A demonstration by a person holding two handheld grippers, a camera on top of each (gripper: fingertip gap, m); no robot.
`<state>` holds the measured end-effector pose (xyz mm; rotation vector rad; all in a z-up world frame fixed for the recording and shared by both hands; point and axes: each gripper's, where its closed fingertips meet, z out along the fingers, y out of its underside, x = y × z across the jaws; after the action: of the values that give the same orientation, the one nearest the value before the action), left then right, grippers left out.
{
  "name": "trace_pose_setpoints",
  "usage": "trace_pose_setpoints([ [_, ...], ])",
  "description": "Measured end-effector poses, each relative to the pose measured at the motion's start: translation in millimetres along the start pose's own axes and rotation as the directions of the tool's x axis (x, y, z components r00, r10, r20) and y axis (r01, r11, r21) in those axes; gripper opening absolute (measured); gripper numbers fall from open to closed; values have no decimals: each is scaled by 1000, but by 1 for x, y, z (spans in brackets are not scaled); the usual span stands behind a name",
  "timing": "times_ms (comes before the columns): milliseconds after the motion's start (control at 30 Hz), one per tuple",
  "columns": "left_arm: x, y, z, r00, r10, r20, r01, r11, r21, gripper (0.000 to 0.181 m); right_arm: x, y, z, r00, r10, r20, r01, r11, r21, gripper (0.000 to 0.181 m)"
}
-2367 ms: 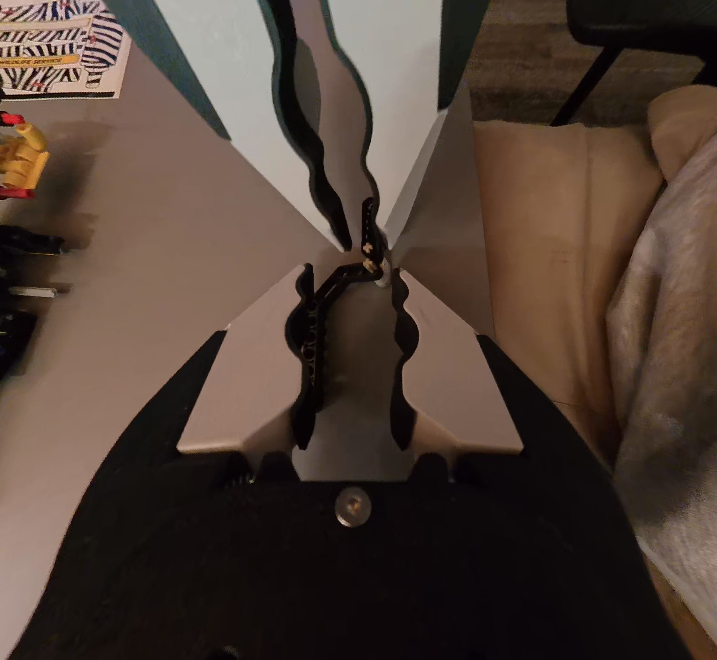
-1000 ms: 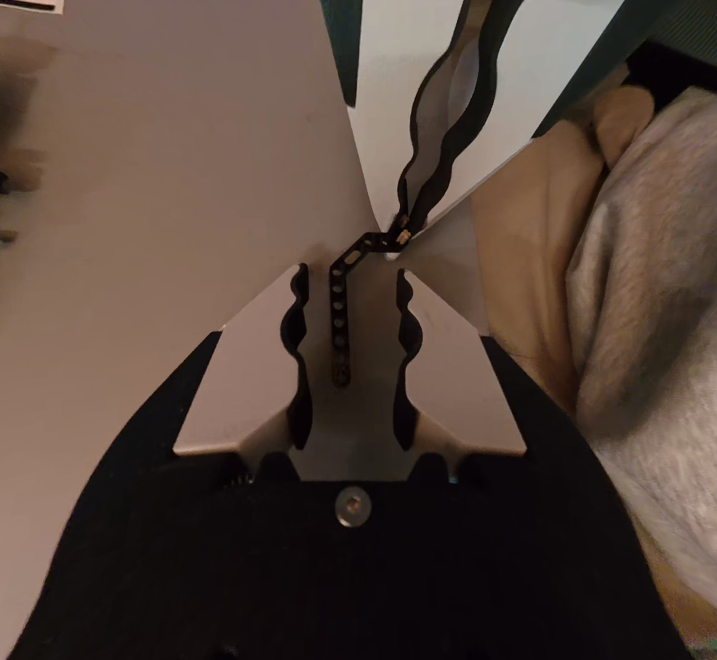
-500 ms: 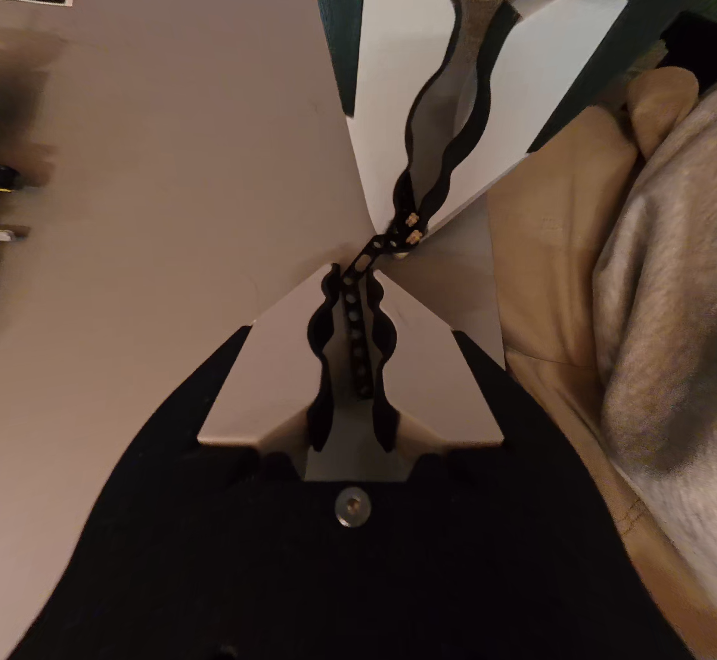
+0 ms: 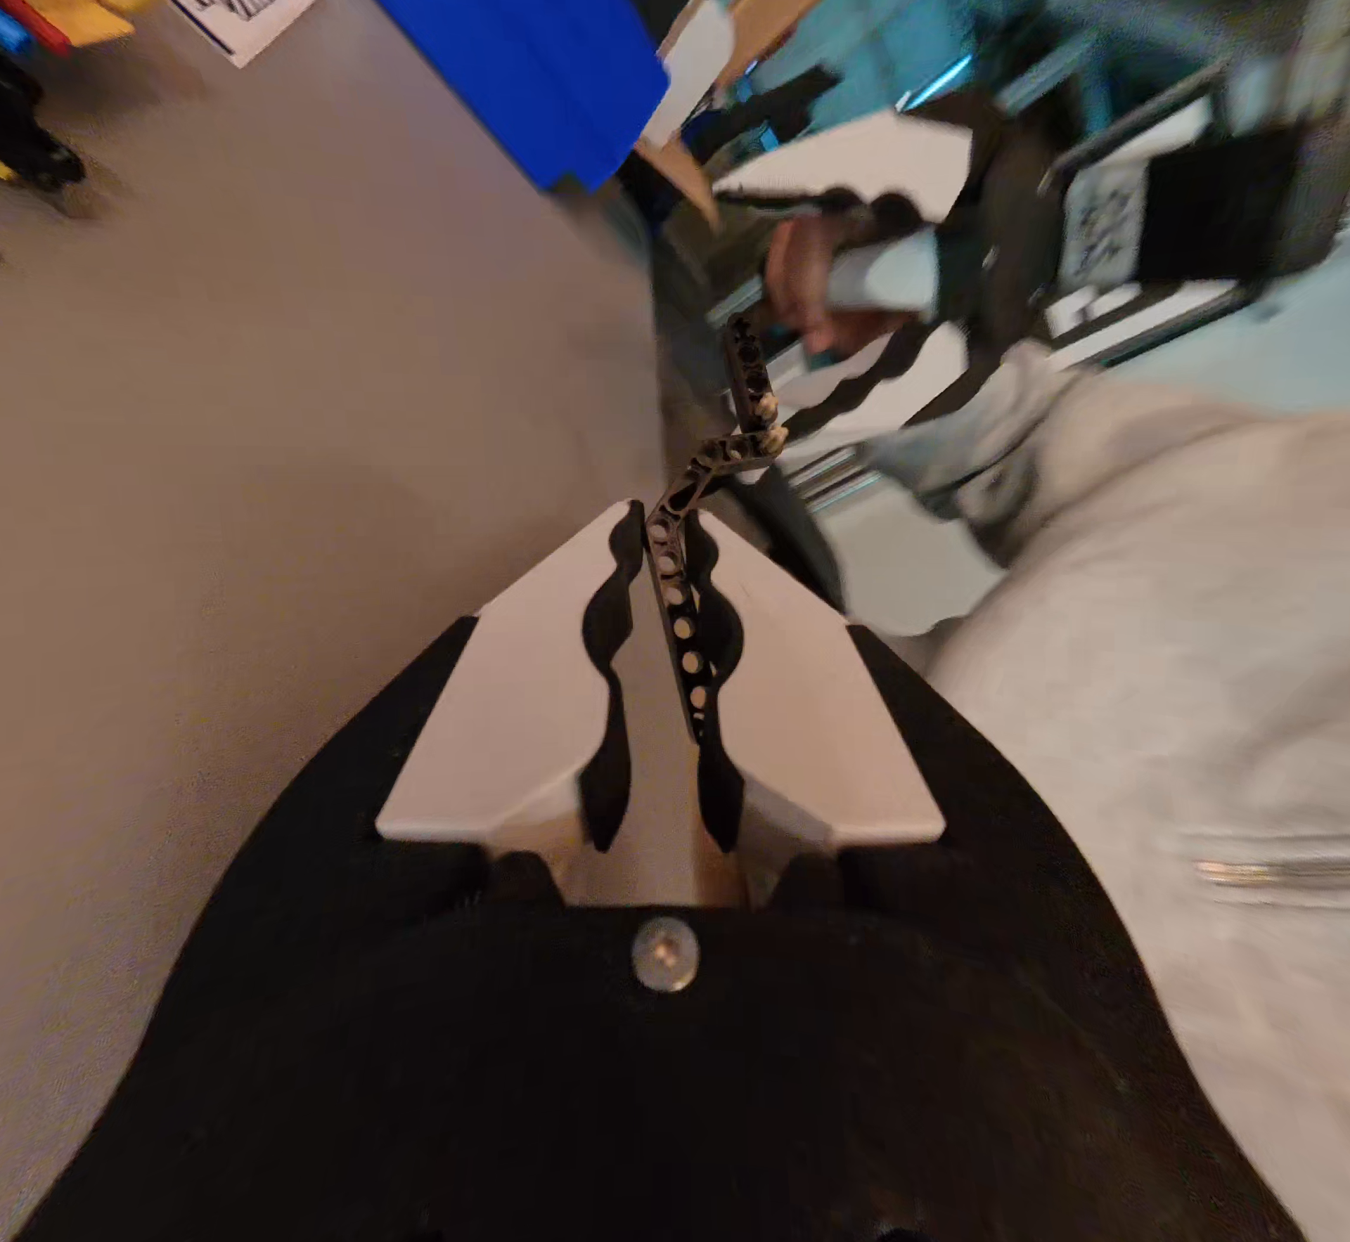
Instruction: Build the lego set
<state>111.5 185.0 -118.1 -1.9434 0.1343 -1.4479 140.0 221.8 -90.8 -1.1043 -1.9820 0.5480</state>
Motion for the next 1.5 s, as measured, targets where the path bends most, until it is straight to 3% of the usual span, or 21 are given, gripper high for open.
trace_pose_setpoints([
  [167,20,-3,2,979,-137,-151,144,989,32,9,-5,-9,-2,934,-343,-98,335,938,-90,75],
  [300,20,2,8,973,-169,-159,173,985,14,8,-15,-19,1,911,-412,-2,411,908,-88,72],
  [433,21,10,16,982,-147,-122,145,989,-29,9,-23,-14,5,876,-467,118,480,868,-127,56],
  [700,16,20,21,982,-157,-101,151,986,-67,9,-37,-7,13,856,-428,289,483,861,-157,26],
  [1300,8,23,18,982,-165,-91,158,984,-81,9,-42,-1,21,868,-331,369,420,886,-194,21],
  [1400,7,23,20,990,-115,-77,110,991,-71,11,-42,0,20,885,-282,370,372,907,-199,21],
  [1500,15,13,20,997,41,-66,-42,999,-14,33,-40,2,20,918,-173,358,254,948,-194,21],
])
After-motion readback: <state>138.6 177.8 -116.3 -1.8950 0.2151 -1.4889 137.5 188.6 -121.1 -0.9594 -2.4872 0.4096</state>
